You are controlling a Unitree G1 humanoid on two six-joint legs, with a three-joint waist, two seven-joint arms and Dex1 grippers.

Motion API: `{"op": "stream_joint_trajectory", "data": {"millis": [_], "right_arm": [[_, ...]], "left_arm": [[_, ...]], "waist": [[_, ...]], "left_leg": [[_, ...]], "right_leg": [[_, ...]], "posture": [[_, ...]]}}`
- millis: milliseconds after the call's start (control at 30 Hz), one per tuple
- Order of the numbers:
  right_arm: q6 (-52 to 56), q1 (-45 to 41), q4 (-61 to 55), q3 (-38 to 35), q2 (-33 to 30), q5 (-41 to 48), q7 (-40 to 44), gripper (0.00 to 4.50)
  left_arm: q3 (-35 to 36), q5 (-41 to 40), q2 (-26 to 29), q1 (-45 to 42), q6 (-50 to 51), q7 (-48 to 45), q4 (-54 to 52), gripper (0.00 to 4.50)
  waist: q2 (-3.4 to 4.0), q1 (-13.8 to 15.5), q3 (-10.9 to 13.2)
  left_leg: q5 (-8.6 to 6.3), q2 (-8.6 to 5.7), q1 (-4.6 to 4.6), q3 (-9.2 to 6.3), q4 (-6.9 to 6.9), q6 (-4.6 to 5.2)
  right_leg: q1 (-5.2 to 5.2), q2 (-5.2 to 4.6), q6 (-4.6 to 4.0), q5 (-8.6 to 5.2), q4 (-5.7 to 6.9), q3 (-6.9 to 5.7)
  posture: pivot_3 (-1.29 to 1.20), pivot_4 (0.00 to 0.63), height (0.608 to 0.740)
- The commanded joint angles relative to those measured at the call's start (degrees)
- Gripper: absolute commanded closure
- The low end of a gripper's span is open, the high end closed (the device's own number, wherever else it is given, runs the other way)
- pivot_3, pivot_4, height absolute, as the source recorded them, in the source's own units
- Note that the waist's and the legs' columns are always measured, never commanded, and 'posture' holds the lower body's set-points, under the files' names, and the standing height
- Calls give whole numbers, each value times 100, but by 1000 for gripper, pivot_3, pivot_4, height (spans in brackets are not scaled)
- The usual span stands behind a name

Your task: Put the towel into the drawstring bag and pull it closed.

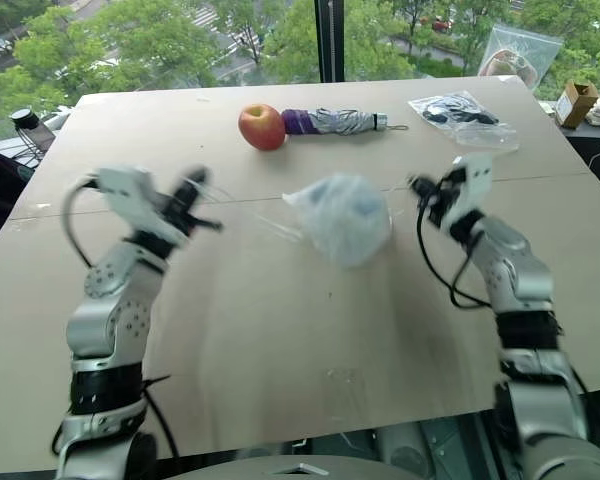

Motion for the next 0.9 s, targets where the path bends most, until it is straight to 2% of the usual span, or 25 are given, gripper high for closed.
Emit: {"op": "stream_joint_trajectory", "data": {"millis": [33,67,100,167,300,467,533,633,700,900], "right_arm": [[145,334,-396,8,-720,-96,905,3337],[144,382,-377,-22,-801,-109,1001,2865],[109,431,-301,-65,-889,-146,1082,2629],[-232,616,-99,-149,-1139,-328,1373,1666],[-692,942,-24,-435,-1366,-310,1947,1657],[-1255,1164,367,-650,-1438,-429,2371,1657],[-1165,1152,397,-775,-1391,-329,2363,1657],[-1322,1138,496,-972,-1317,-250,2428,1657],[-1659,1160,701,-1097,-1309,-190,2802,1657],[-2063,1133,1063,-1065,-1338,-441,3036,1657]], "left_arm": [[100,-136,466,307,122,-639,-239,3839],[135,-180,522,356,169,-708,-232,3371],[179,-187,606,432,196,-781,-187,3101],[280,-222,868,701,263,-1068,-58,2105],[468,-231,1285,1175,348,-1494,-16,91],[679,-192,1811,1849,382,-2089,-3,29],[808,-211,1878,1930,367,-2104,41,29],[942,-127,1926,2112,247,-2151,1,29],[992,-22,1925,2253,84,-2189,30,29],[1080,171,1828,2428,-252,-2165,24,29]], "waist": [[0,-12,2],[0,-18,2],[0,-26,2],[-1,-29,1],[-4,-14,4],[-5,-17,4],[-4,-4,4],[-6,5,5],[-5,4,5],[-5,5,5]], "left_leg": [[-1,-3,-1,0,3,1],[-1,-11,3,2,5,2],[-1,-12,5,1,5,3],[0,-10,18,4,7,3],[0,-2,71,4,10,2],[0,2,102,18,10,2],[0,2,101,22,9,2],[0,2,99,23,8,2],[-1,1,100,26,8,2],[-1,2,102,26,8,2]], "right_leg": [[0,0,0,0,1,2],[0,4,-1,0,0,7],[1,5,-1,-1,0,8],[4,14,-1,0,4,15],[48,27,-26,-15,9,21],[69,26,-19,-21,8,36],[68,20,-21,-20,6,38],[68,14,-29,-15,5,38],[68,12,-29,-15,4,42],[68,13,-30,-15,5,40]], "posture": [[0,150,740],[0,150,740],[0,150,740],[0,150,740],[0,150,740],[0,150,740],[0,150,740],[0,150,740],[0,150,740],[0,150,740]]}}
